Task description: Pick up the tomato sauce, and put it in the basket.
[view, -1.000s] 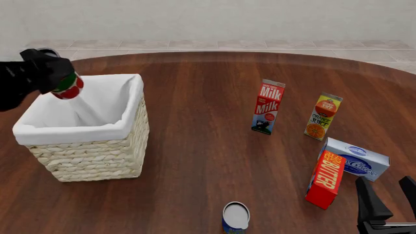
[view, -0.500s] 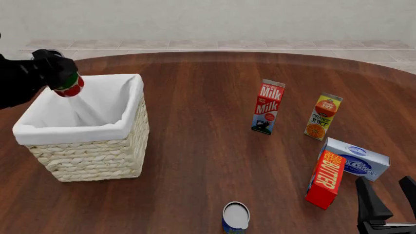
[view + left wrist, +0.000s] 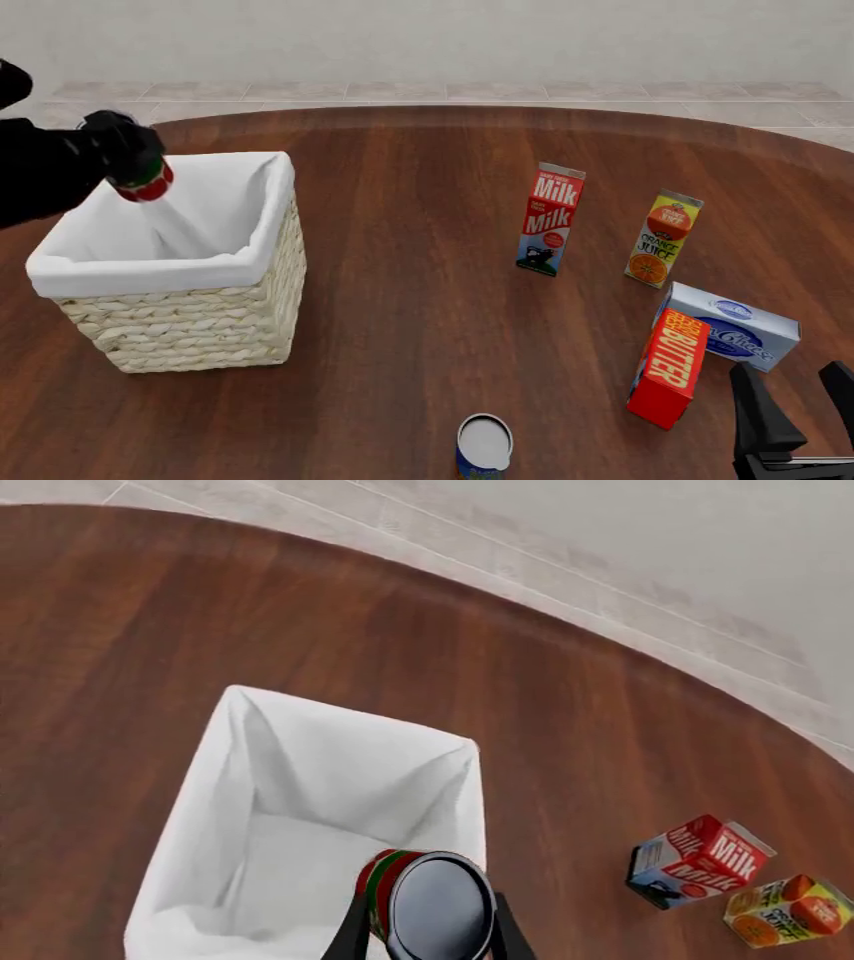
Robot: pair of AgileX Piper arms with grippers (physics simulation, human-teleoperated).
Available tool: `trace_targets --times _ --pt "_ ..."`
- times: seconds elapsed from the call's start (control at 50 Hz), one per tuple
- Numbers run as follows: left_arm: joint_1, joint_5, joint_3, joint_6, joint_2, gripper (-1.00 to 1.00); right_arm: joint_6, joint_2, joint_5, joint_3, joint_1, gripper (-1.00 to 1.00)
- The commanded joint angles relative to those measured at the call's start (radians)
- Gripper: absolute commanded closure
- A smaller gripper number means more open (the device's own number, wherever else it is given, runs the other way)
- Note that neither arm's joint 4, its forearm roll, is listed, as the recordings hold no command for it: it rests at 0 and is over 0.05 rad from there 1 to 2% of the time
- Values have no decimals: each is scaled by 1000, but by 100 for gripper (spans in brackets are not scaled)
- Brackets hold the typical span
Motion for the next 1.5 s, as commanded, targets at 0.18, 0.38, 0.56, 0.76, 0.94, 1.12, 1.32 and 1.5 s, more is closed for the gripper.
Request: trace_targets --times 0.18,0.38,0.56,0.76,0.94,1.12,1.32,1.5 --pt "27 -43 15 38 57 100 0 -5 4 1 -3 -100" --pt "41 -56 19 52 86 100 0 -5 4 1 -3 -100" --pt "51 -72 24 55 112 100 0 -5 4 1 -3 -100" --pt "60 -88 26 64 140 100 0 -5 4 1 -3 -100" --pt "62 -105 33 65 162 100 0 -5 4 1 -3 -100" --pt "63 -122 28 69 191 100 0 -5 4 1 -3 -100" --pt "63 -144 28 70 222 100 0 -5 4 1 -4 -100" --pt "64 -153 22 73 240 100 0 -5 4 1 -3 -100"
